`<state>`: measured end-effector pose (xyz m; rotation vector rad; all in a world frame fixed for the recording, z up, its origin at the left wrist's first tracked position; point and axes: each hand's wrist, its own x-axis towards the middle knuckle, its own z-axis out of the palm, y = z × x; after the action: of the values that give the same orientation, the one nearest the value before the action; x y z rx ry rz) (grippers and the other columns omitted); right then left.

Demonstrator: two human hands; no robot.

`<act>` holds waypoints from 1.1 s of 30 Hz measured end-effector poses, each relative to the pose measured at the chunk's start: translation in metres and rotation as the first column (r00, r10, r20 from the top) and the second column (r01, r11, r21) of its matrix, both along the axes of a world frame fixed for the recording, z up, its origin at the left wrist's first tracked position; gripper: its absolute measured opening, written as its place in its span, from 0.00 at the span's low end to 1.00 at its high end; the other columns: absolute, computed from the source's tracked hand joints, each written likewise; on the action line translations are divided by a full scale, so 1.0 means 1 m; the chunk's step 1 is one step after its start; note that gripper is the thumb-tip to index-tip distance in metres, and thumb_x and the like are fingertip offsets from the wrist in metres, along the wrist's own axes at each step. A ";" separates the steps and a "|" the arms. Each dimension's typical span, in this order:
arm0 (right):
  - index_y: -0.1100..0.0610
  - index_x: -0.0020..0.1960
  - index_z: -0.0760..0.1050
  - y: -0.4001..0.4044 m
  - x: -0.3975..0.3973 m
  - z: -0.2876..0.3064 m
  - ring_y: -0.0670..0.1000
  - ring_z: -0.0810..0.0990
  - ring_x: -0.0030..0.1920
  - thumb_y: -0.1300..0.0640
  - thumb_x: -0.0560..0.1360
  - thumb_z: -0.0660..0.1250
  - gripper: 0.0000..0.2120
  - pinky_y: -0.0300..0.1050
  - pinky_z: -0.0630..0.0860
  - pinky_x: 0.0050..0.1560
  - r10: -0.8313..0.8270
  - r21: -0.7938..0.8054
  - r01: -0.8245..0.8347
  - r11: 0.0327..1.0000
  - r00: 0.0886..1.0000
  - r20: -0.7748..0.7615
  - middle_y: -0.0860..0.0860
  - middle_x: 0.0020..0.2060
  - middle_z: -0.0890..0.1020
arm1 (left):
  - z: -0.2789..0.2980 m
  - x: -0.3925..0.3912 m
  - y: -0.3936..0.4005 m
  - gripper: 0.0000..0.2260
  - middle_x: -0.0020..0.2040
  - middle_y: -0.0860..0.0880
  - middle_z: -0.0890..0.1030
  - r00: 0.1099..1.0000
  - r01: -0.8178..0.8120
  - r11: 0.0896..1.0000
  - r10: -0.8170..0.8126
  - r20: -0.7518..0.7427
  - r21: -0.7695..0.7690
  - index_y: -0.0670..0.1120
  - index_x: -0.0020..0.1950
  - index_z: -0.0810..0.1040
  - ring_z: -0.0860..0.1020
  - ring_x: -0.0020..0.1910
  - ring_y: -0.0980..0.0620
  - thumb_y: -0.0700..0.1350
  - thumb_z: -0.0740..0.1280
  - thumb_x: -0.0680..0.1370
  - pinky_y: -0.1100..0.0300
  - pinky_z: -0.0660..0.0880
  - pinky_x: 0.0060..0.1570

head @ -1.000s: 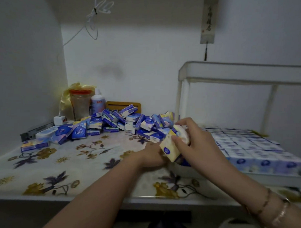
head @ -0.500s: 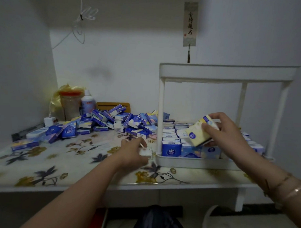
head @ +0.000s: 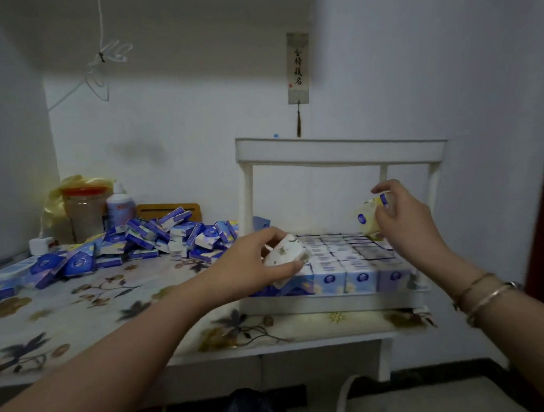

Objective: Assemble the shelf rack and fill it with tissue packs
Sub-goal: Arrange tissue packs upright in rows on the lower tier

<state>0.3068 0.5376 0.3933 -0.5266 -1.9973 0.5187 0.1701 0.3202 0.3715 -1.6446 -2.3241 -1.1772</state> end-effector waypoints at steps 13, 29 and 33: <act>0.63 0.57 0.67 0.051 -0.014 -0.013 0.63 0.77 0.53 0.66 0.77 0.56 0.09 0.45 0.66 0.41 -0.379 0.302 0.233 0.924 0.659 0.650 0.62 0.54 0.76 | -0.027 -0.028 0.104 0.20 0.56 0.53 0.76 0.999 -0.043 0.999 0.044 0.016 -0.007 0.49 0.64 0.70 0.74 0.51 0.54 0.58 0.64 0.77 0.59 0.70 0.46; 0.59 0.67 0.62 0.008 -0.051 -0.016 0.60 0.66 0.65 0.56 0.78 0.56 0.19 0.53 0.68 0.60 -0.373 0.328 0.180 0.927 0.509 0.776 0.60 0.64 0.69 | -0.023 -0.006 0.042 0.18 0.53 0.56 0.75 0.983 0.078 0.930 -0.132 0.129 0.359 0.56 0.62 0.64 0.77 0.50 0.58 0.48 0.67 0.76 0.61 0.76 0.49; 0.60 0.66 0.63 -0.025 -0.086 -0.015 0.58 0.66 0.65 0.56 0.79 0.54 0.17 0.52 0.66 0.61 -0.242 0.331 -0.032 0.943 0.615 0.751 0.58 0.63 0.70 | -0.025 -0.014 0.012 0.22 0.51 0.57 0.74 0.998 -0.019 0.851 -0.018 0.065 0.524 0.57 0.64 0.63 0.77 0.47 0.60 0.45 0.68 0.75 0.67 0.76 0.42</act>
<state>0.2206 0.5127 0.3784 -0.7491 -2.7989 -0.1870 0.1556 0.3320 0.3463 -1.4135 -1.7879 -1.6984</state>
